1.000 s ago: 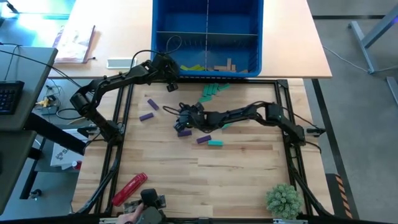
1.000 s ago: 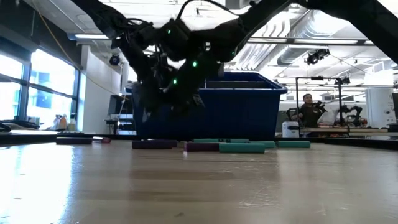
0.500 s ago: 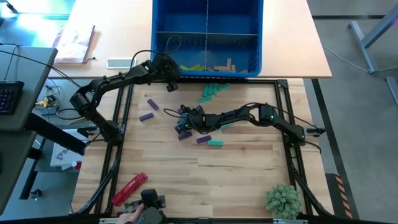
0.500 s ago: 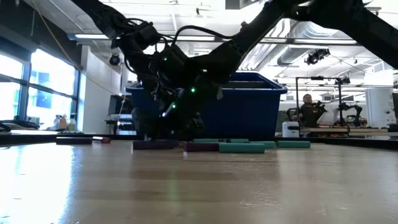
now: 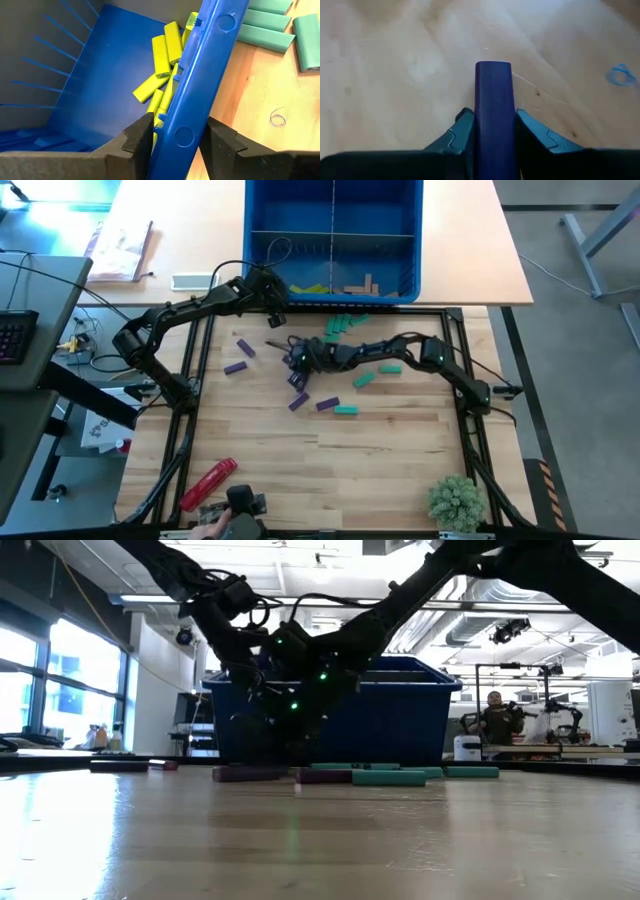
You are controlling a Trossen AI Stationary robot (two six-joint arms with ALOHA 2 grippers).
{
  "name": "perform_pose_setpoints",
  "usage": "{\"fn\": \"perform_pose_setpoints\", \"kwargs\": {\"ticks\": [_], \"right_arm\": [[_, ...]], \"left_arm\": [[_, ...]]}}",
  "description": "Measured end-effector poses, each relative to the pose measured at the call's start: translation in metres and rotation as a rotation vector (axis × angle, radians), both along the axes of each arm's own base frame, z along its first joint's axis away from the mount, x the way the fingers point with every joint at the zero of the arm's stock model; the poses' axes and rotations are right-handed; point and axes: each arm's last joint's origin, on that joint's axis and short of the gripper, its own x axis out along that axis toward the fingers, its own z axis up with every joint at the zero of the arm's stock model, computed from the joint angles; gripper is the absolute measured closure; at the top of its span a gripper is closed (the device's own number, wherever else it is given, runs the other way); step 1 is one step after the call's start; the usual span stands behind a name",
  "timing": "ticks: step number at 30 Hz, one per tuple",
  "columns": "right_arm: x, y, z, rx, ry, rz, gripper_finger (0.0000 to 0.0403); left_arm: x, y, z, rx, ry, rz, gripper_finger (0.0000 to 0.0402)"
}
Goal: Sort blocks
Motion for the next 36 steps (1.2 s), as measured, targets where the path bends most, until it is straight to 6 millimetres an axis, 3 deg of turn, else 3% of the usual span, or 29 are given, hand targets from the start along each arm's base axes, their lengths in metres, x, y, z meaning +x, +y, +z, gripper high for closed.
{"fn": "perform_pose_setpoints", "kwargs": {"ticks": [6,11,17,20,23,28,33,36], "right_arm": [[-0.018,0.006,0.056,0.102,0.058,0.236,0.0316],[-0.051,0.003,0.145,0.082,0.035,0.265,0.0316],[-0.097,-0.008,0.223,-0.078,-0.019,0.234,0.0316],[-0.120,-0.039,0.255,-0.245,-0.074,0.129,0.0316],[-0.138,-0.075,0.269,-0.361,-0.102,0.000,0.0316],[-0.173,-0.152,0.285,-0.527,-0.230,-0.224,0.0316],[-0.219,-0.223,0.286,-0.638,-0.329,-0.430,0.0316],[-0.243,-0.260,0.270,-0.585,-0.409,-0.503,0.0316]], "left_arm": [[0.000,-0.001,0.000,-0.007,0.006,-0.006,0.0277],[-0.001,-0.001,0.000,0.013,0.031,-0.008,0.0277],[0.000,-0.001,0.000,0.008,0.020,0.004,0.0277],[0.000,-0.001,0.000,0.008,0.021,0.003,0.0277],[0.000,-0.001,0.000,0.010,0.023,0.002,0.0277],[0.001,-0.002,0.000,0.014,0.025,0.003,0.0277],[0.001,-0.002,-0.001,0.013,0.027,0.002,0.0277],[0.001,-0.002,-0.001,0.012,0.028,0.003,0.0277]]}}
